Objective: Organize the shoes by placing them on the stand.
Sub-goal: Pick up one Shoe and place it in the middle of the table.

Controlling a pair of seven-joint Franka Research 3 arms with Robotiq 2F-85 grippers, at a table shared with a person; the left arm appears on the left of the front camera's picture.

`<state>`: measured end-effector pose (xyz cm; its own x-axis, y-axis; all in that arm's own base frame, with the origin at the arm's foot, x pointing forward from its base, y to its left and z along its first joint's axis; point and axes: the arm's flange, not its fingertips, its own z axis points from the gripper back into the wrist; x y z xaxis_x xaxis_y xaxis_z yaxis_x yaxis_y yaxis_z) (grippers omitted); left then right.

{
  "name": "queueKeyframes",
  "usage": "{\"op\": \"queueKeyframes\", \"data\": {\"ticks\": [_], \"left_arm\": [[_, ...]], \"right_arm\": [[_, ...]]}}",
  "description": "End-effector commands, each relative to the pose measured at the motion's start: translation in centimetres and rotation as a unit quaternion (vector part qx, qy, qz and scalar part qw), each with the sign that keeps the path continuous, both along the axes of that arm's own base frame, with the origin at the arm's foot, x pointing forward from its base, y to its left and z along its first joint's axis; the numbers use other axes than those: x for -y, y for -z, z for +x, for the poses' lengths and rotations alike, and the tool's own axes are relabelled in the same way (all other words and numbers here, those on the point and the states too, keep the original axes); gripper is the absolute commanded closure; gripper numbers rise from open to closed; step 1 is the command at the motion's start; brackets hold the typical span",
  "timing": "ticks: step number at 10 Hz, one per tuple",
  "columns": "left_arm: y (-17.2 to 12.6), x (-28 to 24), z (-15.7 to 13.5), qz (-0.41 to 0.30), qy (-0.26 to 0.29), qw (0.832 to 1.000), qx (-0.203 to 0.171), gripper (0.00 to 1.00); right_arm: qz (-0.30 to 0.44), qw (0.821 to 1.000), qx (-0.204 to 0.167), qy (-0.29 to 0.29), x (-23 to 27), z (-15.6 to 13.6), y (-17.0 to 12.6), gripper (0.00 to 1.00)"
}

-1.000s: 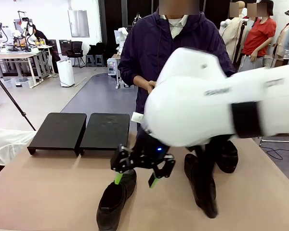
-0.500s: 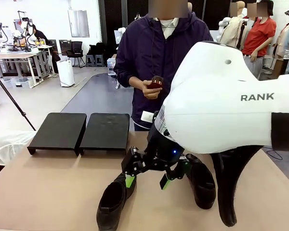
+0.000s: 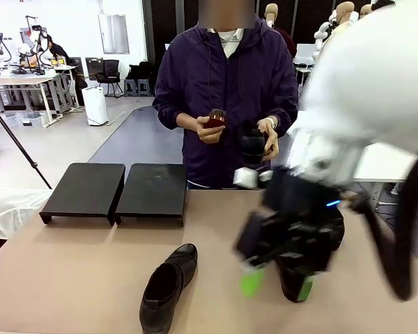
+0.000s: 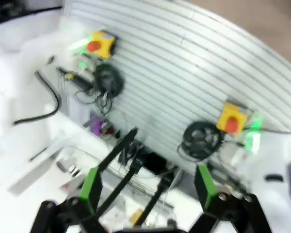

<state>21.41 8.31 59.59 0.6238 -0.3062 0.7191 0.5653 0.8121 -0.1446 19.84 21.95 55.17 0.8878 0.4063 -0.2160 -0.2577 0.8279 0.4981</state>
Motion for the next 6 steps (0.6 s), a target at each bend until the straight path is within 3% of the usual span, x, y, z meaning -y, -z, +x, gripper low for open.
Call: {"op": "queueKeyframes", "data": {"ticks": [1, 2, 4, 6], "left_arm": [[-0.1, 0.1, -0.1, -0.006, 0.001, 1.000, -0.001, 0.00], [-0.1, 0.1, -0.1, -0.006, 0.001, 1.000, -0.001, 0.00], [-0.1, 0.1, -0.1, -0.006, 0.001, 1.000, -0.001, 0.00], [-0.1, 0.1, -0.1, -0.006, 0.001, 1.000, -0.001, 0.00]], "right_arm": [[0.112, 0.990, -0.004, 0.091, 10.4, 1.5, -3.3, 0.00], [0.168, 0.973, 0.027, 0.156, 16.1, 2.6, -4.5, 0.00], [0.286, 0.934, 0.086, 0.198, 24.9, 4.4, -4.5, 0.00], [0.312, 0.919, 0.123, 0.206, 29.2, 4.9, -2.0, 0.00]]}}
